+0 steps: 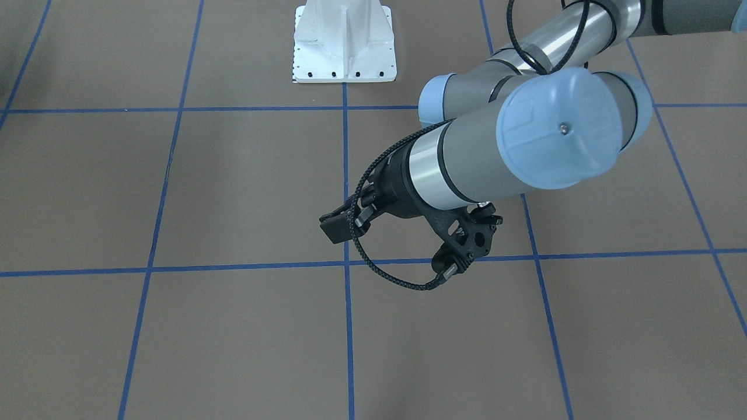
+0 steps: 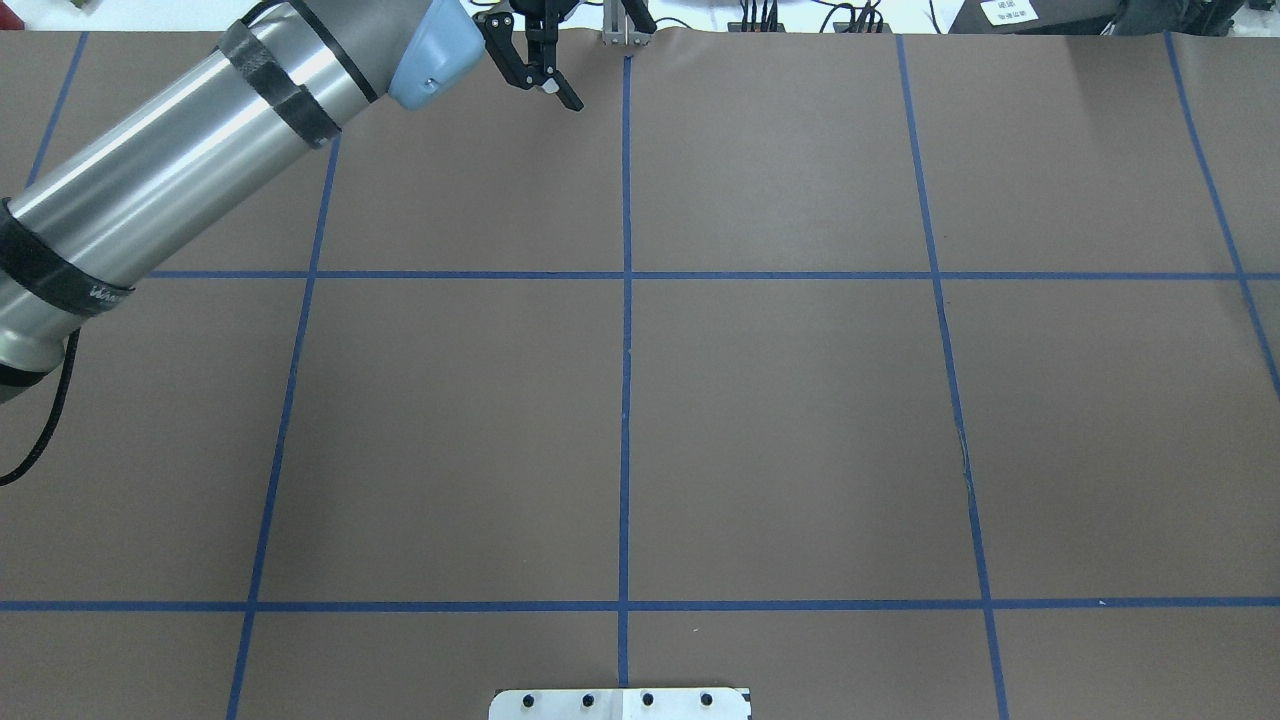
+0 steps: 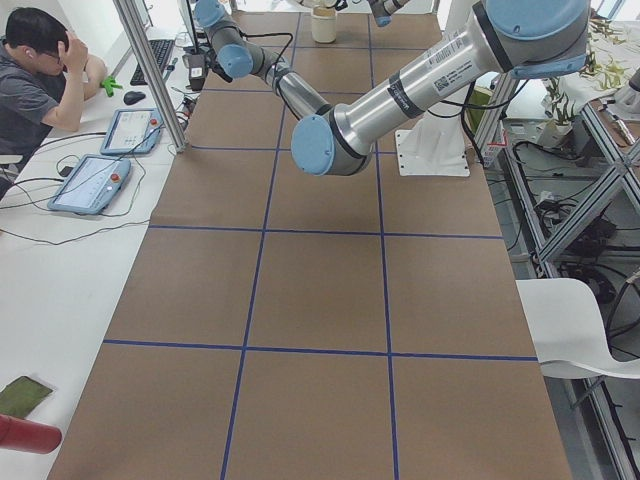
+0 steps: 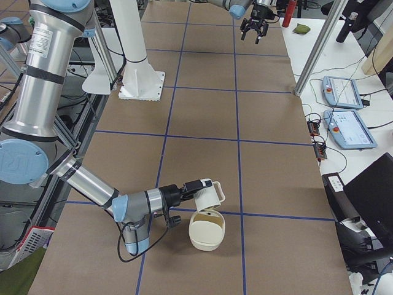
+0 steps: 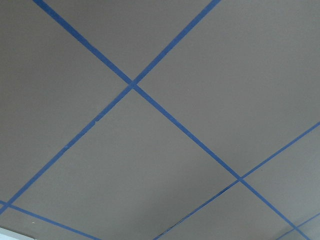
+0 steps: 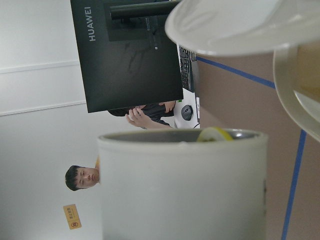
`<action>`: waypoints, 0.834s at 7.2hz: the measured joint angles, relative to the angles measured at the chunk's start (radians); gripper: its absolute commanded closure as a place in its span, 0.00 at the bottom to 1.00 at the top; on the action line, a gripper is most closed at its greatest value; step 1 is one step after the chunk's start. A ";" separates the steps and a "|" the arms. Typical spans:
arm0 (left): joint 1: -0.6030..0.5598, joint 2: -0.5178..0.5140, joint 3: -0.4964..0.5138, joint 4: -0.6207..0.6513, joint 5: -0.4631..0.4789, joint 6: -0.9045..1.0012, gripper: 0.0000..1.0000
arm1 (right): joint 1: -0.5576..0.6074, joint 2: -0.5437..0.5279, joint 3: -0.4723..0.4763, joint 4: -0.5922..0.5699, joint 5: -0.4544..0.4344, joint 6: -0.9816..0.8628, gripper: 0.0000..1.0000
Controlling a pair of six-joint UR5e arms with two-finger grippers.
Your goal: Left arm hands cup to right arm to dump lemon
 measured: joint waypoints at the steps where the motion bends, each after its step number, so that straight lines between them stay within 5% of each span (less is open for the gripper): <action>1: -0.001 -0.006 0.000 0.001 0.006 0.000 0.00 | 0.006 0.001 -0.002 0.007 -0.002 0.056 0.93; 6: -0.032 -0.024 -0.012 0.000 0.036 0.006 0.00 | 0.036 0.033 -0.016 0.057 -0.008 0.341 0.93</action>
